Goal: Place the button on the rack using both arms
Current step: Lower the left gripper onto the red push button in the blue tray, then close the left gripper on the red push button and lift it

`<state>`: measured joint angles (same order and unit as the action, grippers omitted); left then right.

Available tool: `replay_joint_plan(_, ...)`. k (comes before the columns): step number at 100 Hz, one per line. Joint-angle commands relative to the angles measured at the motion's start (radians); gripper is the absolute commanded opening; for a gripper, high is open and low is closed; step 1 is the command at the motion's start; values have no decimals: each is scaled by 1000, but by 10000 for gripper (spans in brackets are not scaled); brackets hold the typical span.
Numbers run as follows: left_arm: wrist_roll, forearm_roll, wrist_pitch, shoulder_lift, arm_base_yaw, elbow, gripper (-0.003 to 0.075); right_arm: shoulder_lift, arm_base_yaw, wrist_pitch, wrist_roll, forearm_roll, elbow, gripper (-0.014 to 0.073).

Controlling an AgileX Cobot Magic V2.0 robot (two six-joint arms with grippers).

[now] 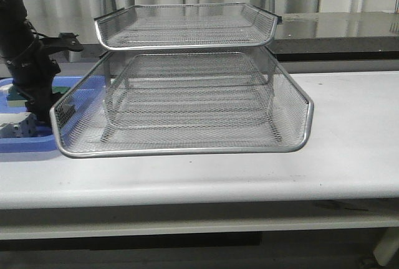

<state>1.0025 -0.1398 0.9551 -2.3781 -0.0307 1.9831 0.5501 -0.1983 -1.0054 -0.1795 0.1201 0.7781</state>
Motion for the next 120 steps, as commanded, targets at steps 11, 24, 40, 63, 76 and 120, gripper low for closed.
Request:
replay_joint_plan(11, 3, -16, -31, 55, -2, 54, 221, 2, 6, 55, 4, 25, 33, -67)
replay_joint_plan(24, -4, -27, 4, 55, -2, 106, 24, 2, 6, 55, 4, 25, 33, -67)
replay_joint_plan(40, -44, -45, 95, 55, 0, 201, -20, 2, 6, 55, 4, 25, 33, -67)
replay_joint_plan(63, -114, -44, 288, 64, 5, 355, -20, 2, 6, 55, 4, 25, 33, -67)
replay_joint_plan(76, -163, -42, 312, 98, 5, 379, -20, 2, 6, 55, 4, 25, 33, -67)
replay_joint_plan(120, -292, -57, 312, 322, 1, 278, -20, 2, 6, 55, 4, 25, 33, -67)
